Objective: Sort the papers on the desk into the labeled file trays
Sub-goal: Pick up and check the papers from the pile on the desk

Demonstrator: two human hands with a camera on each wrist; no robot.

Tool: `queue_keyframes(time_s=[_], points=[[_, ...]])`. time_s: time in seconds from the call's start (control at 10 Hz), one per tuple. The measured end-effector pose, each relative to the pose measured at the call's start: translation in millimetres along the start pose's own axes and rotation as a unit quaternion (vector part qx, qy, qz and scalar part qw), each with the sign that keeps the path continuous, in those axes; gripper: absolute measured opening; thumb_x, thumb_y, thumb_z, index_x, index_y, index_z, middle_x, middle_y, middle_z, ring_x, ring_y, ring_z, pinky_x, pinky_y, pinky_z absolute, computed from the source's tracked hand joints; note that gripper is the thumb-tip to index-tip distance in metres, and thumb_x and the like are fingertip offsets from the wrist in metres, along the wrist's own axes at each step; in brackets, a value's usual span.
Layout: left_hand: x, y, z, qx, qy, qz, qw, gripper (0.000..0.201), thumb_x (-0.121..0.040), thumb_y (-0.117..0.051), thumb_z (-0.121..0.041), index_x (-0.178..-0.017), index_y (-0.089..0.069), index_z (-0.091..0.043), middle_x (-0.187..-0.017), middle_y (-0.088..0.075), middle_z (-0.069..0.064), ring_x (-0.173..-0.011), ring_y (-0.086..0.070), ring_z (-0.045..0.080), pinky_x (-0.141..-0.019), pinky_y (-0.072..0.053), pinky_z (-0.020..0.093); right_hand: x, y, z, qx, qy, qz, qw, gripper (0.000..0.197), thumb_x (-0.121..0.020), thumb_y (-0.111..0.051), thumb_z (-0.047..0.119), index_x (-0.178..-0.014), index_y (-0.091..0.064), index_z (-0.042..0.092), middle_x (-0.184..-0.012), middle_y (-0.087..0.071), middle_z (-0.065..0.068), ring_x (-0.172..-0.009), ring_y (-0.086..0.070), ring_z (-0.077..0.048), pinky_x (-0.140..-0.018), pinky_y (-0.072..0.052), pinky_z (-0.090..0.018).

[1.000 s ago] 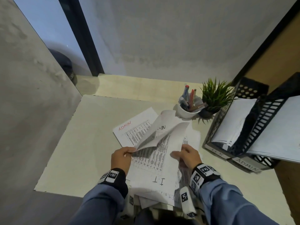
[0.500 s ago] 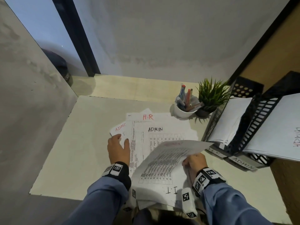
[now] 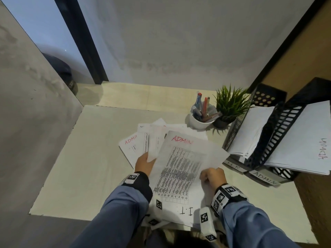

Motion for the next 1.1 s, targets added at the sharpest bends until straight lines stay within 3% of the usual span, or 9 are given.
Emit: queue_keyframes(time_s=[0.1,0.2,0.3,0.4,0.6,0.7,0.9,1.0,1.1], points=[[-0.5,13.1,-3.7,0.069,-0.02,-0.023,0.997,0.028,-0.089,-0.058,-0.013,-0.117,-0.06,-0.01,-0.111,-0.064,0.005,-0.103,-0.061,0.025,-0.094,-0.049,0.039,-3.8,5.6,7.8,-0.023,0.035,-0.021,0.999,0.008,-0.068,-0.058,-0.012,-0.073,-0.062,-0.007,-0.055,-0.062,-0.006,-0.06,-0.063,-0.019,-0.053,-0.048,-0.021],[-0.8,18.7,-14.1,0.083,-0.055,-0.006,0.995,0.025,-0.088,-0.053,-0.002,-0.108,-0.06,-0.015,-0.101,-0.063,0.001,-0.09,-0.059,0.019,-0.081,-0.05,0.029,1.2,5.9,27.6,-0.004,0.066,-0.012,0.998,0.033,-0.077,-0.062,-0.007,-0.11,-0.063,-0.006,-0.114,-0.064,-0.02,-0.109,-0.058,-0.033,-0.092,-0.045,-0.032],[-1.7,19.9,-14.9,0.114,-0.056,0.001,0.992,0.026,-0.082,-0.057,0.005,-0.1,-0.059,-0.013,-0.092,-0.065,0.002,-0.086,-0.061,0.023,-0.077,-0.05,0.032,1.3,11.8,39.1,-0.02,0.085,-0.013,0.996,0.032,-0.083,-0.052,-0.014,-0.114,-0.059,-0.011,-0.12,-0.059,-0.023,-0.109,-0.055,-0.027,-0.084,-0.036,-0.023],[-2.7,28.6,-8.6,0.171,-0.047,-0.032,0.984,0.028,-0.066,-0.074,-0.016,-0.092,-0.065,-0.014,-0.097,-0.07,0.011,-0.094,-0.066,0.031,-0.086,-0.053,0.043,12.4,21.7,48.6,-0.036,0.049,-0.049,0.997,0.029,-0.086,-0.052,-0.005,-0.113,-0.056,-0.013,-0.11,-0.061,-0.022,-0.087,-0.045,-0.017,-0.076,-0.039,-0.029],[-3.1,49.8,-1.8,0.147,-0.04,-0.101,0.983,0.025,-0.089,-0.058,-0.008,-0.113,-0.063,-0.003,-0.108,-0.066,0.014,-0.097,-0.063,0.029,-0.086,-0.046,0.03,1.4,41.1,35.2,-0.061,0.083,-0.107,0.989,0.032,-0.072,-0.051,-0.021,-0.097,-0.056,-0.002,-0.082,-0.058,-0.012,-0.074,-0.051,-0.022,-0.048,-0.043,-0.016],[-3.0,49.0,-2.4,0.155,-0.027,-0.093,0.983,0.027,-0.088,-0.055,-0.002,-0.115,-0.062,-0.001,-0.106,-0.064,0.011,-0.096,-0.06,0.027,-0.082,-0.043,0.028,-6.8,37.7,20.1,-0.032,0.03,-0.079,0.996,0.017,-0.078,-0.055,-0.011,-0.091,-0.062,-0.003,-0.077,-0.057,-0.012,-0.07,-0.051,-0.022,-0.059,-0.043,-0.018],[4.7,22.1,-3.3,0.224,0.039,0.029,0.973,0.023,-0.073,-0.055,0.017,-0.086,-0.071,0.006,-0.092,-0.071,0.011,-0.087,-0.062,0.026,-0.07,-0.051,0.024,-20.6,16.5,2.3,-0.055,-0.013,-0.014,0.998,0.029,-0.08,-0.06,-0.007,-0.108,-0.065,-0.002,-0.114,-0.064,-0.022,-0.09,-0.058,-0.025,-0.077,-0.047,-0.03],[11.9,6.3,-3.5,0.247,0.066,0.101,0.961,0.022,-0.065,-0.056,0.02,-0.075,-0.071,0.008,-0.096,-0.072,0.015,-0.09,-0.066,0.03,-0.069,-0.056,0.028,-12.6,2.3,11.5,-0.107,0.009,0.027,0.994,0.017,-0.088,-0.047,-0.008,-0.093,-0.062,-0.012,-0.095,-0.064,-0.024,-0.08,-0.052,-0.023,-0.063,-0.05,-0.025],[15.3,0.6,-5.1,0.226,0.063,0.119,0.965,0.028,-0.067,-0.054,0.021,-0.057,-0.069,-0.001,-0.086,-0.074,0.014,-0.086,-0.066,0.033,-0.067,-0.055,0.028,-8.6,-1.8,12.4,-0.143,-0.001,0.051,0.988,0.031,-0.091,-0.04,-0.007,-0.072,-0.058,0.01,-0.089,-0.057,-0.013,-0.072,-0.05,-0.019,-0.068,-0.049,-0.025]])
Point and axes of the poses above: each hand's wrist, its own x-axis away from the middle knuckle, its own y-axis out of the back of the hand, z = x × y, the point moved 9 cm from there along -x, towards the middle knuckle
